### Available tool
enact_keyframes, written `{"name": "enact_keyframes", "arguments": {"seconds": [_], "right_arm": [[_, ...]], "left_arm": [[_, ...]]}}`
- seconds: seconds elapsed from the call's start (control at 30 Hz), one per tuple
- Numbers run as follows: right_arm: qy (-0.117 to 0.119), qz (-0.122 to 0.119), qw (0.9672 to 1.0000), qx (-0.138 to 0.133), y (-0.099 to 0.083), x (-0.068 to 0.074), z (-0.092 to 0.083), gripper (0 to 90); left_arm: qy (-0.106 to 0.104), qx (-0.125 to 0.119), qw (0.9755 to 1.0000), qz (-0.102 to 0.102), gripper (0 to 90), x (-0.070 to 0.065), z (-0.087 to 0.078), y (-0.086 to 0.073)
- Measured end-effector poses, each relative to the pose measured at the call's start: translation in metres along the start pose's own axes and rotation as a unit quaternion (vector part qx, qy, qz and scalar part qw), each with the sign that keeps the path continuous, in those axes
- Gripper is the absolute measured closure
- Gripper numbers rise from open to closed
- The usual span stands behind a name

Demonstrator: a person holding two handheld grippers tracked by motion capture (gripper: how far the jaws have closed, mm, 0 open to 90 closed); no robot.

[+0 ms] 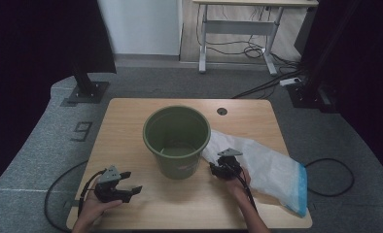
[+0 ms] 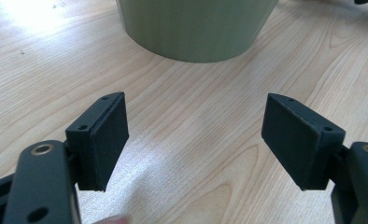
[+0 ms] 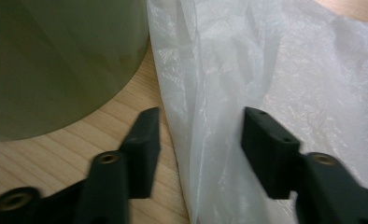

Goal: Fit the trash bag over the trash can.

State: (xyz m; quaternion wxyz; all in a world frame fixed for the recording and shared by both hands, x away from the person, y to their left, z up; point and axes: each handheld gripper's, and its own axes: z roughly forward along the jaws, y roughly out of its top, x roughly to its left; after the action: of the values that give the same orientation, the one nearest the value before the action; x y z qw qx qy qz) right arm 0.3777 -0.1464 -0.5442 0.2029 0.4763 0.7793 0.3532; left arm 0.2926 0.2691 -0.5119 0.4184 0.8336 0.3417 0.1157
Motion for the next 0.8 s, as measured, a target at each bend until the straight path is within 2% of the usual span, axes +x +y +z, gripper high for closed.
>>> {"name": "enact_keyframes", "arguments": {"seconds": [0.03, 0.07, 0.1, 0.23, 0.33, 0.47, 0.6, 0.63, 0.67, 0.7, 0.73, 0.8], "right_arm": [[0.004, 0.001, 1.0000, 0.002, -0.001, 0.000, 0.002, 60.3], [0.004, 0.001, 1.0000, 0.002, -0.001, 0.000, 0.002, 60.3], [0.001, -0.003, 1.0000, 0.001, -0.002, 0.001, 0.002, 68.5], [0.003, -0.005, 1.0000, -0.001, -0.002, -0.001, 0.002, 87.0], [0.002, -0.009, 0.9999, -0.006, -0.003, -0.003, 0.000, 88.4], [-0.014, -0.006, 0.9990, -0.041, -0.001, -0.011, -0.016, 88.8], [-0.029, 0.003, 0.9965, -0.078, 0.004, -0.022, -0.038, 88.8], [-0.029, 0.003, 0.9965, -0.078, 0.004, -0.022, -0.038, 88.8], [-0.037, 0.013, 0.9941, -0.101, 0.008, -0.028, -0.052, 88.8], [-0.037, 0.013, 0.9941, -0.101, 0.008, -0.028, -0.052, 88.8], [-0.044, 0.018, 0.9910, -0.125, 0.011, -0.033, -0.063, 88.8], [-0.045, 0.027, 0.9882, -0.144, 0.014, -0.037, -0.073, 88.8]], "left_arm": [[0.000, 0.001, 1.0000, 0.001, 22.8, 0.000, 0.000, 0.000], [0.000, 0.001, 1.0000, 0.001, 22.8, 0.000, 0.000, 0.000], [-0.001, 0.001, 1.0000, 0.000, 22.8, 0.001, 0.000, 0.000], [0.000, 0.003, 1.0000, 0.000, 22.8, 0.001, 0.000, 0.000], [0.000, 0.003, 1.0000, 0.000, 22.8, 0.001, 0.000, -0.001], [0.000, 0.004, 1.0000, 0.000, 22.8, 0.001, 0.001, -0.001], [-0.001, 0.003, 1.0000, -0.001, 22.8, 0.001, 0.001, -0.001], [-0.001, 0.003, 1.0000, -0.001, 22.8, 0.001, 0.001, -0.001], [-0.006, -0.002, 1.0000, -0.004, 22.8, 0.001, 0.000, -0.001], [-0.006, -0.002, 1.0000, -0.004, 22.8, 0.001, 0.000, -0.001], [-0.006, -0.003, 1.0000, -0.005, 22.8, 0.001, -0.001, -0.001], [-0.007, -0.003, 1.0000, -0.005, 22.8, 0.002, 0.000, -0.001]]}}
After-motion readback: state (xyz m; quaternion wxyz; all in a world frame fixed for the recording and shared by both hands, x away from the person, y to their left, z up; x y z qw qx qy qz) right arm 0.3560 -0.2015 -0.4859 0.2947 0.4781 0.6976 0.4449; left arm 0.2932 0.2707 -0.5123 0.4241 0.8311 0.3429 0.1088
